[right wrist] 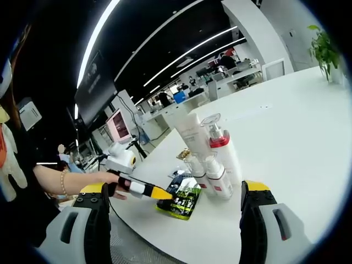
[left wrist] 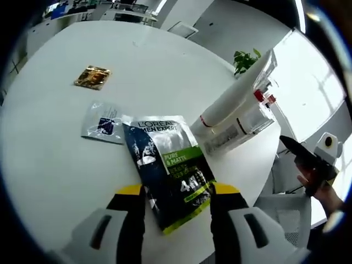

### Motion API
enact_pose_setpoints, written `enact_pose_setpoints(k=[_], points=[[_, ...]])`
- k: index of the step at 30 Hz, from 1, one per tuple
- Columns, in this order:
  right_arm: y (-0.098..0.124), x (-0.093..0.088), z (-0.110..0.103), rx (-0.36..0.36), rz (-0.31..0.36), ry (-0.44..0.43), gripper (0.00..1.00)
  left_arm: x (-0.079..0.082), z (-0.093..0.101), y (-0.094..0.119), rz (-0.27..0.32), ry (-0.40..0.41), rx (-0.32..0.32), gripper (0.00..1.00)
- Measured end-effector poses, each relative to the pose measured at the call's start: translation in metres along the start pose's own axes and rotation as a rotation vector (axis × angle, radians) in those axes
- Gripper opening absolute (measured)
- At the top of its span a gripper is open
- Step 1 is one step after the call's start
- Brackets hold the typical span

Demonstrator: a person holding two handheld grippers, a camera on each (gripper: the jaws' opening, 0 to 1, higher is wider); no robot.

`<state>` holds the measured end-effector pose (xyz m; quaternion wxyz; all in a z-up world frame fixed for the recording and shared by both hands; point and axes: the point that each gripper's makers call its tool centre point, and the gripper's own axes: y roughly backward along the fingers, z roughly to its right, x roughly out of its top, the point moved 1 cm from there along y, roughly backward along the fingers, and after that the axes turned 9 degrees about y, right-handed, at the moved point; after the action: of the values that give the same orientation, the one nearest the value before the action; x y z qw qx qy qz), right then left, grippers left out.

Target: Arrange the skincare products in the storage area until every visible bottle or jar stands upright without overlapping.

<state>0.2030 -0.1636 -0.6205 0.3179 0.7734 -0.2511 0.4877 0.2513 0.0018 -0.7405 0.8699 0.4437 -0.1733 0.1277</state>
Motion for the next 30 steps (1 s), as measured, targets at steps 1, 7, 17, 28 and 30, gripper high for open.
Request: enact_pose_setpoints(k=[1, 7, 17, 28, 30], points=[[0.0, 0.0, 0.0, 0.0, 0.0, 0.001, 0.99, 0.0, 0.0, 0.0, 0.001, -0.001, 0.001, 0.4], [0.0, 0.0, 0.0, 0.0, -0.001, 0.005, 0.99, 0.002, -0.006, 0.002, 0.005, -0.01, 0.016, 0.4], [-0.003, -0.003, -0.003, 0.002, -0.013, 0.028, 0.99, 0.009, -0.007, 0.01, 0.038, -0.02, 0.014, 0.42], [-0.005, -0.004, -0.006, 0.006, -0.018, 0.049, 0.99, 0.001, -0.004, 0.034, 0.064, -0.039, 0.027, 0.51], [-0.005, -0.005, -0.007, 0.01, -0.02, 0.053, 0.99, 0.001, -0.005, 0.038, 0.076, -0.033, 0.025, 0.53]])
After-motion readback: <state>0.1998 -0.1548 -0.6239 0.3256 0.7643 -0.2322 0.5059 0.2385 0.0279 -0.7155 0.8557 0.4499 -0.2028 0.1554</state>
